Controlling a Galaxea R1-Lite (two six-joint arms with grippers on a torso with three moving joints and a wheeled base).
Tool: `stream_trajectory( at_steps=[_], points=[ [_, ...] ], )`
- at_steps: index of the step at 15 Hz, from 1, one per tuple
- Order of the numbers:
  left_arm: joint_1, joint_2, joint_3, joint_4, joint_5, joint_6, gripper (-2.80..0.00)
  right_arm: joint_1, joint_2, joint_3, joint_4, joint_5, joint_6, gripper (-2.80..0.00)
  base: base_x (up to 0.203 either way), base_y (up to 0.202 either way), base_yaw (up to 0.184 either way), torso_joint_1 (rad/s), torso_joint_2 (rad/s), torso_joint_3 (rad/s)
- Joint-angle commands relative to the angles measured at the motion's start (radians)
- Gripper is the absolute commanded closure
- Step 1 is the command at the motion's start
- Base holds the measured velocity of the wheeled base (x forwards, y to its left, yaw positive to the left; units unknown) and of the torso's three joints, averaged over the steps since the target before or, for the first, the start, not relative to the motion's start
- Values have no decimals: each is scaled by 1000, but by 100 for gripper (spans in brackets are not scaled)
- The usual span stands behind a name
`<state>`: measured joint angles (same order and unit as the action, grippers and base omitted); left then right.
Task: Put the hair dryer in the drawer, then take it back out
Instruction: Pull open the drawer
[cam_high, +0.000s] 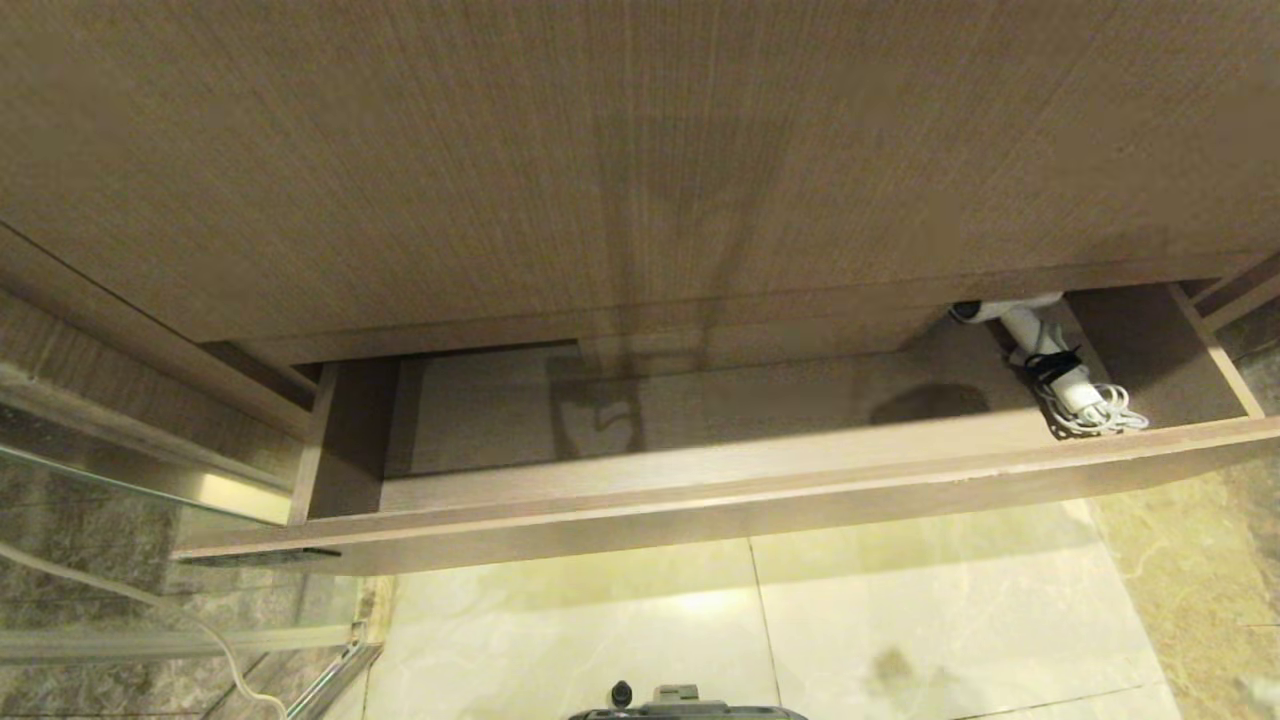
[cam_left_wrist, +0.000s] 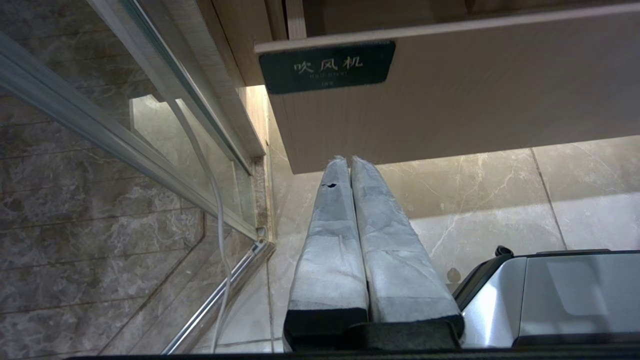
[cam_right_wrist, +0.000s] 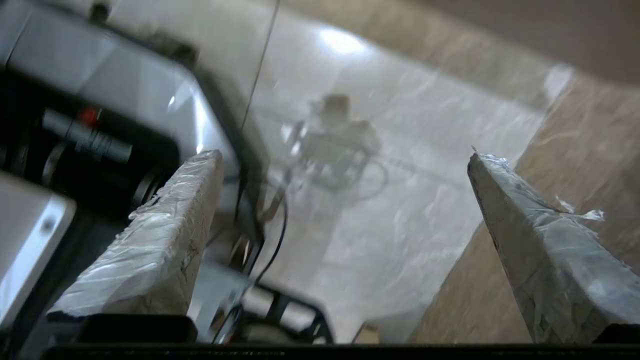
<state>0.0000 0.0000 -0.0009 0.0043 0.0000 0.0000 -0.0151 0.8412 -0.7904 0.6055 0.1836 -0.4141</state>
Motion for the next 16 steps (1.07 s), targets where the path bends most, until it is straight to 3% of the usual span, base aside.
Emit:
stream_trajectory(
  at_steps=[1,2,3,4,9,13,16],
  points=[
    [0,-2,-1,0,0,0,0,-48,144,-42,-78,2,-2,-280,0,0,0,0,0,0],
    [0,-1,0,0,0,0,0,-78,176,-58,-89,3,-2,-280,0,0,0,0,0,0],
    [0,-2,-1,-1,0,0,0,-111,225,-73,-94,5,-2,-41,0,0,0,0,0,0],
    [0,0,-1,0,0,0,0,-155,268,-89,-105,8,-3,0,0,0,0,0,0,0],
    [0,-1,-1,-1,0,0,0,-213,456,-197,-103,10,-24,0,0,0,0,0,0,0],
    [0,0,1,-1,0,0,0,-252,647,-351,-100,7,-110,0,0,0,0,0,0,0],
    [0,-2,0,-1,0,0,0,-297,734,-390,-95,10,-119,0,0,0,0,0,0,0]
  ],
)
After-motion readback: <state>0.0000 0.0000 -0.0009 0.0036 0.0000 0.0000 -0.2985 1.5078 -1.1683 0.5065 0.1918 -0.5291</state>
